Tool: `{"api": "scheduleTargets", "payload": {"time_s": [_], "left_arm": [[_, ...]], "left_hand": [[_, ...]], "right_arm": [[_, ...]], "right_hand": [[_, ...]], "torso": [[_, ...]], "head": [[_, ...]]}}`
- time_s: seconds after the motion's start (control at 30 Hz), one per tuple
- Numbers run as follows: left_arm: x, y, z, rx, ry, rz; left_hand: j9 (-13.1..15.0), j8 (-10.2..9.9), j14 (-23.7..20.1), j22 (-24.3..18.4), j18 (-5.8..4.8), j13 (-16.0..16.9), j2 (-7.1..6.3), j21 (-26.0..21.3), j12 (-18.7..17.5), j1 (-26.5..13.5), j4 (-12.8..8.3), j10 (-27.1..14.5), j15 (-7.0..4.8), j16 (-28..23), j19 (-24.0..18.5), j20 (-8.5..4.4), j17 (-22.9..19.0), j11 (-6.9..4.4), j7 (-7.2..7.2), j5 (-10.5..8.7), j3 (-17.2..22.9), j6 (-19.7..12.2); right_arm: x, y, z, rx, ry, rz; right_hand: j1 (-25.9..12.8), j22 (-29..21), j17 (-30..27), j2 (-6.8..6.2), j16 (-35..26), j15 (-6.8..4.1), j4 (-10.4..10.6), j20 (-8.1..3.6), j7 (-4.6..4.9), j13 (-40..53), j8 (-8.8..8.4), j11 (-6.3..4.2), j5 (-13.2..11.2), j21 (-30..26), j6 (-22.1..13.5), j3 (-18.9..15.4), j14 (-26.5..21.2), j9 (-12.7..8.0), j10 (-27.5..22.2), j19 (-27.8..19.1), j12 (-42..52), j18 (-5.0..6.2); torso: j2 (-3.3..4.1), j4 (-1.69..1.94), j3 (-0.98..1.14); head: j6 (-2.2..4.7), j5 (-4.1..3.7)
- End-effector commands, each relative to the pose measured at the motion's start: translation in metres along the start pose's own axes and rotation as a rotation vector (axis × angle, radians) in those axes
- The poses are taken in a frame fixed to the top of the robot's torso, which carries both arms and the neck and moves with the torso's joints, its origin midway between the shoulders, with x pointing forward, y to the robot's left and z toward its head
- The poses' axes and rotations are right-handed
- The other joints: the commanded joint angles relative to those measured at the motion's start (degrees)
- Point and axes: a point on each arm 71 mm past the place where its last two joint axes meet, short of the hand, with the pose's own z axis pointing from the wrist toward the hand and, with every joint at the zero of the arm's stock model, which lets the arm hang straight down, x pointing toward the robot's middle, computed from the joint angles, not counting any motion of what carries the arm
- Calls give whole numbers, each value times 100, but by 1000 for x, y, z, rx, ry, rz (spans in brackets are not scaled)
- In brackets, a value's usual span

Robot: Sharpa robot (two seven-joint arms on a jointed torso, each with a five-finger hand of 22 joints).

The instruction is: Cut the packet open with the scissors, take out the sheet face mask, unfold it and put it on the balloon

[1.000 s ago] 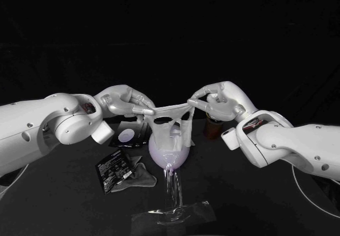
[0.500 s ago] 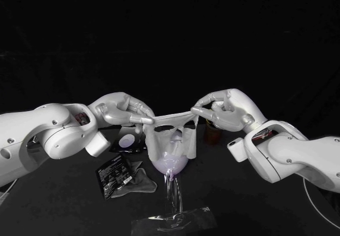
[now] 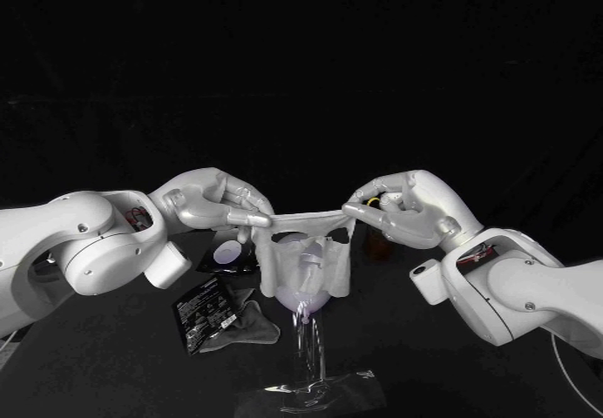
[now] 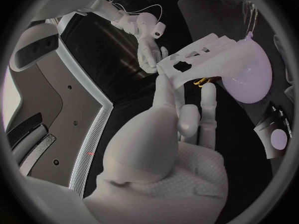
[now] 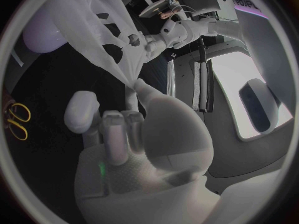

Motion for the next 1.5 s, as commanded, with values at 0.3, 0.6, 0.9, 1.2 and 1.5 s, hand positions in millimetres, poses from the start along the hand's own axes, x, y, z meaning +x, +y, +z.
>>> {"api": "scheduleTargets", "payload": {"time_s": [0.3, 0.6, 0.9, 1.2, 1.5], "left_arm": [[10, -1, -9, 3, 8, -15], [23, 12, -13, -24, 42, -29], [32, 20, -16, -40, 61, -36], [34, 32, -13, -61, 67, -39], [20, 48, 2, -83, 21, -31]], "left_hand": [[5, -39, 74, 13, 59, -7, 824, 34, -21, 8, 6, 50, -22, 2, 38, -13, 38, -14, 8, -17, -44, 50], [4, -41, 88, 14, 59, -9, 823, 36, -23, 13, 5, 55, -24, 0, 42, -16, 53, -17, 9, -17, -47, 55], [3, -44, 90, 15, 59, -11, 823, 39, -26, 16, 5, 59, -26, 0, 47, -20, 48, -18, 10, -17, -51, 59], [3, -44, 90, 15, 59, -11, 823, 39, -26, 16, 5, 59, -26, 0, 47, -20, 48, -18, 10, -17, -51, 59], [2, -48, 106, 16, 59, -14, 825, 42, -30, 20, 5, 63, -28, -2, 52, -24, 68, -20, 10, -17, -54, 62]], "right_arm": [[11, -6, -12, 19, 40, 12], [19, -13, -18, 43, 63, 24], [23, -16, -24, 59, 74, 33], [25, -26, -24, 74, 79, 21], [31, -47, -11, 102, 87, 3]], "right_hand": [[69, 731, 1505, -11, 28, -37, -5, -2, -62, 1506, 234, -35, 17, 16, 4, 18, 599, 789, 598, 13, 20, 110], [70, 728, 1505, -14, 28, -38, -8, -3, -63, 1506, 235, -36, 17, 8, 4, 21, 599, 790, 598, 10, 20, 111], [71, 730, 1505, -17, 28, -39, -9, -4, -64, 1506, 237, -37, 17, 12, 4, 23, 599, 792, 598, 13, 20, 111], [72, 728, 1505, -19, 28, -41, -11, -5, -65, 1506, 239, -39, 17, 7, 5, 26, 599, 794, 598, 12, 20, 112], [71, 730, 1505, -19, 28, -41, -11, -6, -66, 1506, 240, -39, 17, 13, 5, 28, 599, 795, 598, 16, 20, 111]], "torso": [[-4, 0, -1], [-16, 1, 1], [-34, 0, 9], [-49, 0, 20], [-58, -1, 24]], "head": [[-19, 28], [-93, 23], [-196, 13], [-266, 8], [-341, -33]]}}
